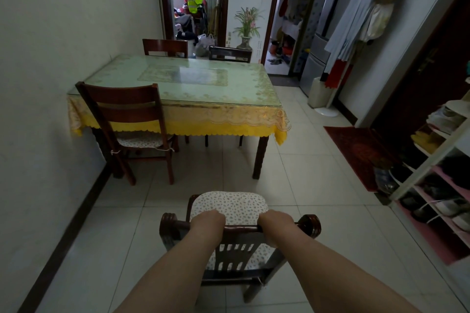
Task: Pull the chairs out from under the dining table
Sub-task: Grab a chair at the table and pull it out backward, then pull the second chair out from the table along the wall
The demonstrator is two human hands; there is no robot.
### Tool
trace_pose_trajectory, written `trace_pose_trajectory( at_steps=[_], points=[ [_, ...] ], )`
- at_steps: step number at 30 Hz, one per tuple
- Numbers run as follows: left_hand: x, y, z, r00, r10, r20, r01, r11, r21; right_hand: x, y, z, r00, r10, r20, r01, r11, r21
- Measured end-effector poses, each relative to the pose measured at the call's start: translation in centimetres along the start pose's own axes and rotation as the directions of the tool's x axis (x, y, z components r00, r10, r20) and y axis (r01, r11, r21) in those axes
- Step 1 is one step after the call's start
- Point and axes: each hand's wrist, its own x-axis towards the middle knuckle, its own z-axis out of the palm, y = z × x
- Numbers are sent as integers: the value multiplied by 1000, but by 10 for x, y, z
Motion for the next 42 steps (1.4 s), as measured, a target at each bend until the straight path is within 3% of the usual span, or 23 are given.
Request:
trace_pose_trajectory(
  at_steps=[13, 20, 26, 33, 42],
  points=[
    [-10, -8, -17, 998, 65, -1, -65, 998, 7, -9, -11, -25, 999, -6, 42, 4, 998, 60],
    [-36, -35, -52, 988, 64, -138, -67, 998, -19, -25, -38, -71, 990, -123, -65, 130, 987, 100],
    [-68, -82, -65, 985, -39, -165, 39, 999, -2, -32, -90, -110, 979, -176, -102, 173, 984, -39],
    [-99, -146, -60, 969, -187, -162, 183, 982, -36, -28, -168, -130, 952, -265, -155, 258, 964, -61],
    [-86, -253, -71, 948, -293, -127, 277, 952, -131, 37, -266, -180, 928, -331, -174, 310, 941, -134]
  ],
)
